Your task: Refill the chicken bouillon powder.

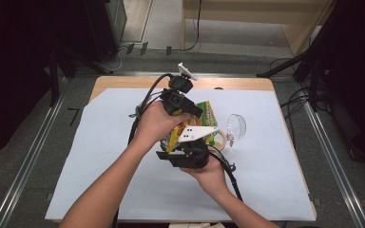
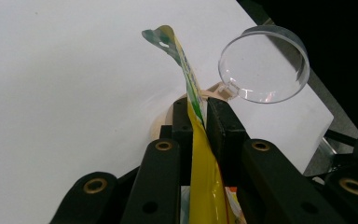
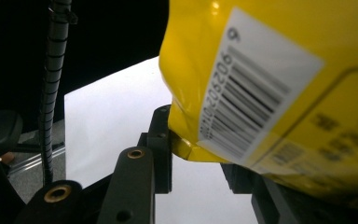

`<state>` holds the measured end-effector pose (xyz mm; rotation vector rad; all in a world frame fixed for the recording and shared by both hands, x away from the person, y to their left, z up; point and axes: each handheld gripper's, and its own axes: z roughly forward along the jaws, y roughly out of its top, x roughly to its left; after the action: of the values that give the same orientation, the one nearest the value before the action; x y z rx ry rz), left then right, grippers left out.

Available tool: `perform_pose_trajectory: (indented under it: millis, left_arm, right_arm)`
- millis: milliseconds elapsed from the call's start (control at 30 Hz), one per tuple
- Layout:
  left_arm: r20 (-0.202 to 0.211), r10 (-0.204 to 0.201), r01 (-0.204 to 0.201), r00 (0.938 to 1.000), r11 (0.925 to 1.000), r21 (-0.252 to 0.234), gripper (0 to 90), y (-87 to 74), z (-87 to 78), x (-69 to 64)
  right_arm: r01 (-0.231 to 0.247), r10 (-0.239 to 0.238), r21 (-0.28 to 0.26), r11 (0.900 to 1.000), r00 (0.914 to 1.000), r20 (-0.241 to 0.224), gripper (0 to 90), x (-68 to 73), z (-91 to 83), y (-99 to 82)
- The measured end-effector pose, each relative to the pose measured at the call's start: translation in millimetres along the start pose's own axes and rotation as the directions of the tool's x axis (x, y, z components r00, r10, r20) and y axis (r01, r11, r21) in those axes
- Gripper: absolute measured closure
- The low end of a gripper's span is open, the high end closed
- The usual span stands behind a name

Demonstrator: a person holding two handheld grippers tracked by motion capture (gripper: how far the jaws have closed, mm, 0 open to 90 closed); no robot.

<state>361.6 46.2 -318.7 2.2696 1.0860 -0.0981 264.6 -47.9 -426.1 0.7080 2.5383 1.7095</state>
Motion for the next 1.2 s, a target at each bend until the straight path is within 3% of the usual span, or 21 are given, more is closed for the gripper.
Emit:
perform_pose_trajectory:
  millis: [100, 533, 667, 767, 933, 1200]
  left_arm:
    - [0.005, -0.002, 0.002, 1.0000, 1.0000, 0.005, 82.3, -1.4, -1.0, 1.3]
    - [0.055, 0.004, -0.001, 0.9985, 0.9984, -0.056, 83.5, -24.2, -6.4, 8.6]
    - [0.056, 0.016, -0.012, 0.9983, 0.9977, -0.067, 84.1, -33.6, -7.8, 10.4]
    - [0.085, 0.003, 0.004, 0.9964, 0.9972, -0.075, 85.1, -42.1, -5.6, 15.7]
    - [0.142, 0.029, -0.013, 0.9895, 0.9935, -0.113, 87.2, -54.6, -6.1, 22.0]
    - [0.145, 0.085, -0.061, 0.9857, 0.9849, -0.162, 88.1, -71.2, -10.3, 23.9]
  right_arm:
    - [0.002, -0.002, 0.002, 1.0000, 1.0000, -0.005, 68.0, 0.8, 1.2, -0.7]
    - [0.002, -0.001, 0.022, 0.9998, 0.9988, -0.049, 59.8, 2.6, 8.7, -14.3]
    - [0.000, 0.003, 0.051, 0.9987, 0.9982, -0.060, 55.1, 1.9, 12.8, -22.7]
    - [-0.010, 0.014, 0.069, 0.9976, 0.9981, -0.061, 54.5, 0.7, 14.4, -30.1]
    - [-0.003, 0.007, 0.075, 0.9971, 0.9989, -0.047, 52.0, 0.4, 11.8, -39.7]
    - [-0.004, 0.006, 0.078, 0.9969, 0.9994, -0.035, 50.1, -2.6, 10.8, -48.4]
